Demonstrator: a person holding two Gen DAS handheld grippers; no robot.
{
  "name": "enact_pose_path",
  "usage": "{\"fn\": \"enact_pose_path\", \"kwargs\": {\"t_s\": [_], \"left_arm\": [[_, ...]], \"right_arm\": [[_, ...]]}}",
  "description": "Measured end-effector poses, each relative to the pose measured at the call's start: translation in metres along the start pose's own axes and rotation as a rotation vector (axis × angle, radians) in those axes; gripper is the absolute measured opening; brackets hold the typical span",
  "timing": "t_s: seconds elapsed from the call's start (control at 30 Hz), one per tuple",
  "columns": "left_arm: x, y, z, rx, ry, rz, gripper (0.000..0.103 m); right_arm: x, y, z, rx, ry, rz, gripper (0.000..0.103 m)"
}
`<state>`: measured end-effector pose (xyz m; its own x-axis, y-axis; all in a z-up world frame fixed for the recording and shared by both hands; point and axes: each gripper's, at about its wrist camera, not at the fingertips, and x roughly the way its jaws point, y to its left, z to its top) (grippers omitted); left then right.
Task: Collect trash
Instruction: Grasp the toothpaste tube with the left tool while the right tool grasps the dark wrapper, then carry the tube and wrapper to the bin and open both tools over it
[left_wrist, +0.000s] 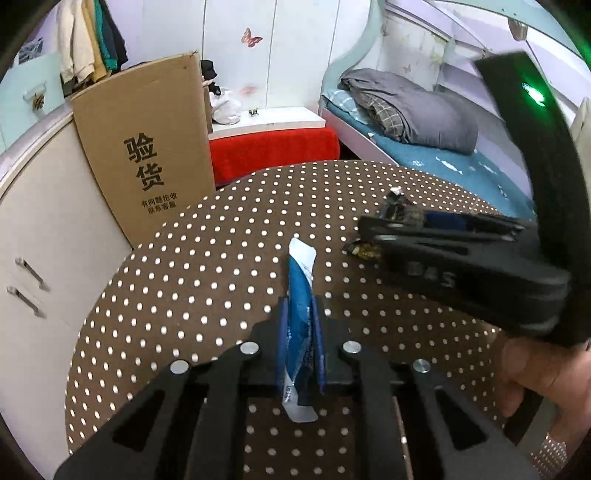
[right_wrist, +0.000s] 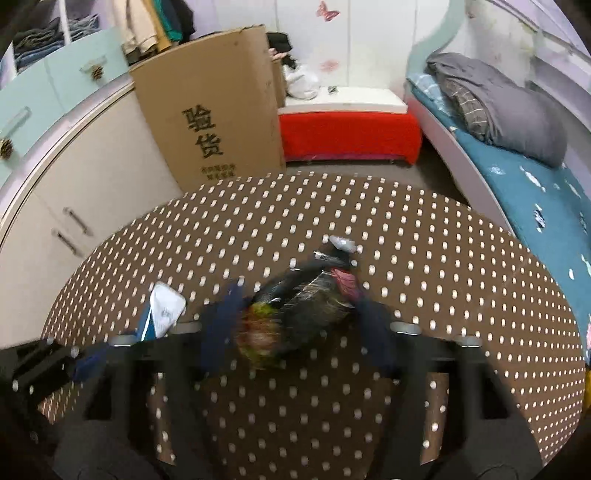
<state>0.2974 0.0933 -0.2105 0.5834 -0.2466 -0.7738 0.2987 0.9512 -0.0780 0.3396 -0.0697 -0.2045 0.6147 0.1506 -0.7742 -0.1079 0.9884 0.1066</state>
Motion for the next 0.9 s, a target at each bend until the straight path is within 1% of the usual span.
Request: {"fn": "enact_pose_path", "kwargs": {"t_s": [0.03, 0.07, 0.1, 0.2, 0.33, 0.47, 0.63, 0.73, 0.8, 0.83, 0.87, 0.9], "left_arm": [[-0.002, -0.001, -0.003, -0.003, -0.001, -0.002, 0.012], [-0.004, -0.001, -0.005, -0.006, -0.002, -0.005, 0.012], [-0.006, -0.002, -0.008, -0.011, -0.002, -0.010, 0.011], [-0.014, -0.006, -0.018, -0.038, 0.000, -0.033, 0.010], [-0.024, -0.016, -0.033, -0.064, 0.003, -0.063, 0.008], [-0.033, -0.027, -0.044, -0.087, 0.002, -0.085, 0.008], [-0.048, -0.047, -0.058, -0.088, -0.006, -0.094, 0.008], [-0.055, -0.055, -0.064, -0.096, -0.007, -0.095, 0.008], [-0.057, -0.056, -0.067, -0.106, -0.007, -0.093, 0.008], [-0.059, -0.057, -0.069, -0.114, -0.007, -0.093, 0.008], [-0.061, -0.058, -0.070, -0.121, -0.008, -0.092, 0.008], [-0.063, -0.058, -0.072, -0.126, -0.010, -0.091, 0.008]], "right_arm": [[-0.003, -0.003, -0.005, 0.000, 0.003, 0.016, 0.047], [-0.010, -0.010, -0.012, 0.004, 0.003, 0.054, 0.046], [-0.014, -0.014, -0.016, 0.002, 0.003, 0.074, 0.045], [-0.031, -0.031, -0.035, 0.001, 0.002, 0.120, 0.044], [-0.055, -0.051, -0.061, 0.015, 0.000, 0.156, 0.040], [-0.081, -0.065, -0.081, 0.032, -0.012, 0.171, 0.032], [-0.097, -0.070, -0.097, 0.045, -0.005, 0.170, 0.032], [-0.100, -0.069, -0.101, 0.056, 0.013, 0.181, 0.038], [-0.100, -0.067, -0.103, 0.063, 0.016, 0.190, 0.040], [-0.099, -0.066, -0.104, 0.065, 0.018, 0.204, 0.038], [-0.097, -0.062, -0.104, 0.059, 0.022, 0.221, 0.031], [-0.098, -0.059, -0.105, 0.050, 0.022, 0.229, 0.022]]}}
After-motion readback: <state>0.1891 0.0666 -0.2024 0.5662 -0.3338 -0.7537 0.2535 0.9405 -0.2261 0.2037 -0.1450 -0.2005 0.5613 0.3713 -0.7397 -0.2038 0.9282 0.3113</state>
